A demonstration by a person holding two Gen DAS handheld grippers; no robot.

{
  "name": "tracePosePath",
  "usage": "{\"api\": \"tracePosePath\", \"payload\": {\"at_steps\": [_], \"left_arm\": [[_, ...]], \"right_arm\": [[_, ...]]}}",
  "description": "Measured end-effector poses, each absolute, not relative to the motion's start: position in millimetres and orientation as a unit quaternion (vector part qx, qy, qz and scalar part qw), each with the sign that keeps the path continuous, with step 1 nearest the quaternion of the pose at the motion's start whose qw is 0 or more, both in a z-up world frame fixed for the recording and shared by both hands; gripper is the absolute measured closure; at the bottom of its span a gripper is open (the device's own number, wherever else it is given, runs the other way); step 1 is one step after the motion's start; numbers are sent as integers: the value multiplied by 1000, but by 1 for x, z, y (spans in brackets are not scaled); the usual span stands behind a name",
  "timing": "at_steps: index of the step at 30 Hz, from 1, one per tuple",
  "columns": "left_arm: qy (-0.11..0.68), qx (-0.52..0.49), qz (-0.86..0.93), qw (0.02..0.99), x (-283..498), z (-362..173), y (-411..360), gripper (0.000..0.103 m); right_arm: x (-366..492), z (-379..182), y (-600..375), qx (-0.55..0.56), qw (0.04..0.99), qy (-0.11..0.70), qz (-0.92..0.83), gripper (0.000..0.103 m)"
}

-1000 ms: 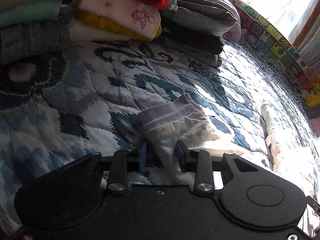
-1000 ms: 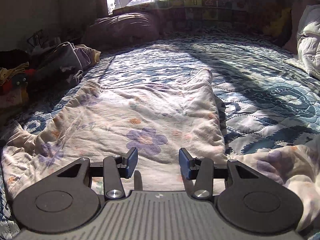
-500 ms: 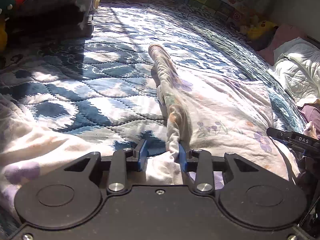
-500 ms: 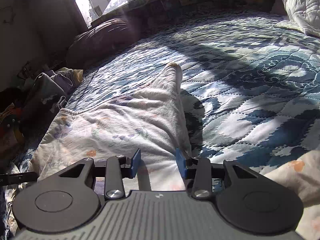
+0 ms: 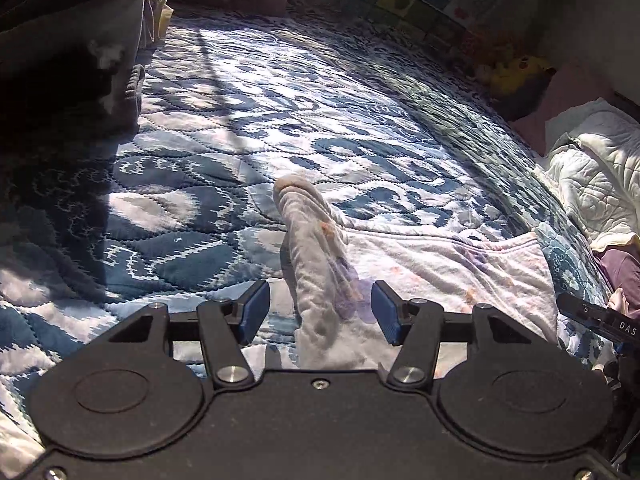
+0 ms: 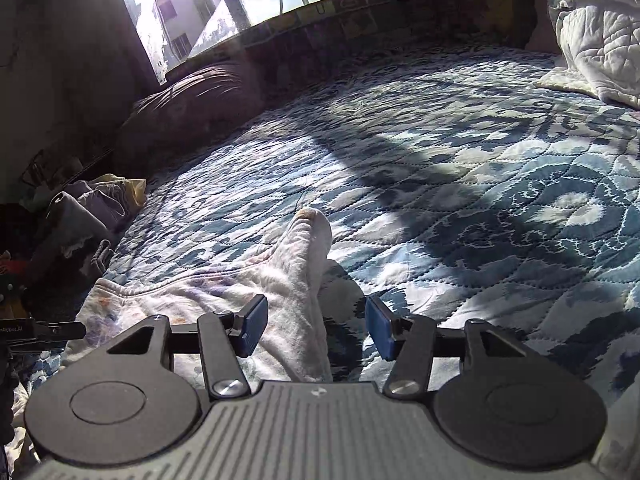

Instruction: Fold clothes

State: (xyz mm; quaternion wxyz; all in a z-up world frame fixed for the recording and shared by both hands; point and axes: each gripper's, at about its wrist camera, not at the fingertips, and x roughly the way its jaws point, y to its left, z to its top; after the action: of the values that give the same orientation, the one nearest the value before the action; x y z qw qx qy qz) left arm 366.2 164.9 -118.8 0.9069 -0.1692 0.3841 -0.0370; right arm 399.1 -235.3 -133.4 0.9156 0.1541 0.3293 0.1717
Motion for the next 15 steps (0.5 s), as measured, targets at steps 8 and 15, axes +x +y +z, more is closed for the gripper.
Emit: {"api": "tracePosePath", "payload": {"at_steps": [8,15], "left_arm": [[404,-260,-122,868,406,-149,188,94],[281,-508,-295,759,396,-175,235,95]], "right_arm": [[434,-151,-227,179,889,360,220,67],[446,-196,-266,382,798,392,251,93]]}}
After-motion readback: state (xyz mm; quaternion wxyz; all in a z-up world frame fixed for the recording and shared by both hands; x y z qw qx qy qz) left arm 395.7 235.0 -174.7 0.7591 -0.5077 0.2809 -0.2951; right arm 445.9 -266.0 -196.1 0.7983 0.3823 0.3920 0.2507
